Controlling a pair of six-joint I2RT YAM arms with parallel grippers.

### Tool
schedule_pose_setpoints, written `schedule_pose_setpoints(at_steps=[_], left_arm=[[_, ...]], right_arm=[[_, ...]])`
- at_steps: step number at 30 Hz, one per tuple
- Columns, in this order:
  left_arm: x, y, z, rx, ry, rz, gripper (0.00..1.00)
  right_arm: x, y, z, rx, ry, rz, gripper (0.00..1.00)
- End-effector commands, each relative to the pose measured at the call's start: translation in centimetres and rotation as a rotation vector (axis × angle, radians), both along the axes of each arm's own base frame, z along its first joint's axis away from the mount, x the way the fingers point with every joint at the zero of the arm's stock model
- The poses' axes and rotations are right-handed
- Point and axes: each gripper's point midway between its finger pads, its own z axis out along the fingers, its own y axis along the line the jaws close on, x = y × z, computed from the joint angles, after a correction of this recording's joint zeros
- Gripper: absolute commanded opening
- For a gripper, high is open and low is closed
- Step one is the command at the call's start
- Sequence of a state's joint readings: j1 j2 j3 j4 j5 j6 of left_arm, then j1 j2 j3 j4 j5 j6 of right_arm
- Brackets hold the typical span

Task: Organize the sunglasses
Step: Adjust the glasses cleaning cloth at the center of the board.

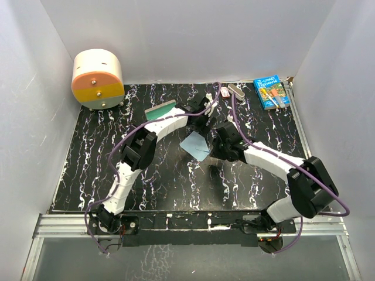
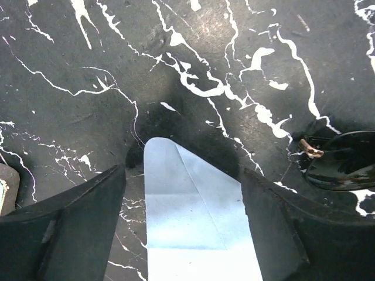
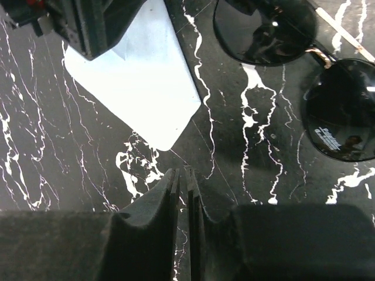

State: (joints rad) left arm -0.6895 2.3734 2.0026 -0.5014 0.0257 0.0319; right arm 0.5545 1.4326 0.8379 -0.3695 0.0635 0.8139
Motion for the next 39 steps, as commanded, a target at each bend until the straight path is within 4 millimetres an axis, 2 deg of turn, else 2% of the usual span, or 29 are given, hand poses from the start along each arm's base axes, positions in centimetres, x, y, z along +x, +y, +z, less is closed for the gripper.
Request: schedule_pose_setpoints(at_steps=[1, 4, 7, 11, 13, 16, 20, 21, 23, 27, 31, 35, 37, 39], left_arm=[[1.2, 0.1, 3.3, -0.002, -0.08, 0.035, 0.8], [1.7, 1.1, 6.9, -0.002, -0.154, 0.062, 0.81], [2.3, 3.5, 11.7, -0.007, -0.263, 0.12, 0.86], [2.7, 8.5, 18.0, -0.058, -0.354, 0.221, 0.9], [2.5, 11.0, 20.3, -0.094, -0.367, 0.262, 0.9], [1.9, 14.6, 22.6, -0.105, -0.381, 0.307, 0.91], [0.5, 18.3, 23.4, -0.094, -0.371, 0.361, 0.91], [0.1, 18.8, 23.4, -0.1, -0.368, 0.368, 0.91], [-0.7, 19.8, 23.4, -0.104, -0.369, 0.379, 0.91], [-1.6, 21.0, 22.5, -0.115, -0.352, 0.401, 0.91], [-1.8, 21.3, 22.1, -0.133, -0.329, 0.412, 0.91], [-2.1, 21.3, 22.9, -0.151, -0.338, 0.413, 0.91], [-2.3, 21.4, 23.5, -0.163, -0.346, 0.414, 0.91], [-2.7, 21.5, 24.1, -0.174, -0.359, 0.412, 0.91]], right_arm=[[1.7, 2.2, 1.5, 0.067, -0.078, 0.082, 0.11], [1.9, 2.9, 1.3, 0.085, -0.088, 0.115, 0.08], [2.2, 3.9, 1.0, 0.085, -0.094, 0.155, 0.08], [2.7, 5.5, 1.0, 0.08, -0.116, 0.203, 0.08], [3.0, 6.2, 0.6, 0.071, -0.112, 0.221, 0.08], [3.4, 7.0, -0.8, 0.046, -0.089, 0.239, 0.08], [3.6, 7.5, -2.6, 0.023, -0.052, 0.245, 0.08], [3.5, 7.4, -2.8, 0.017, -0.05, 0.243, 0.08], [3.0, 7.1, -4.7, -0.006, -0.011, 0.24, 0.08], [1.9, 7.8, -5.8, -0.008, 0.021, 0.261, 0.08], [0.0, 11.0, -6.0, -0.003, 0.046, 0.3, 0.08], [-1.4, 14.7, -5.8, 0.008, 0.071, 0.303, 0.07], [-1.6, 16.1, -5.3, 0.019, 0.066, 0.3, 0.08], [-1.2, 16.7, -4.0, 0.033, 0.031, 0.274, 0.08]])
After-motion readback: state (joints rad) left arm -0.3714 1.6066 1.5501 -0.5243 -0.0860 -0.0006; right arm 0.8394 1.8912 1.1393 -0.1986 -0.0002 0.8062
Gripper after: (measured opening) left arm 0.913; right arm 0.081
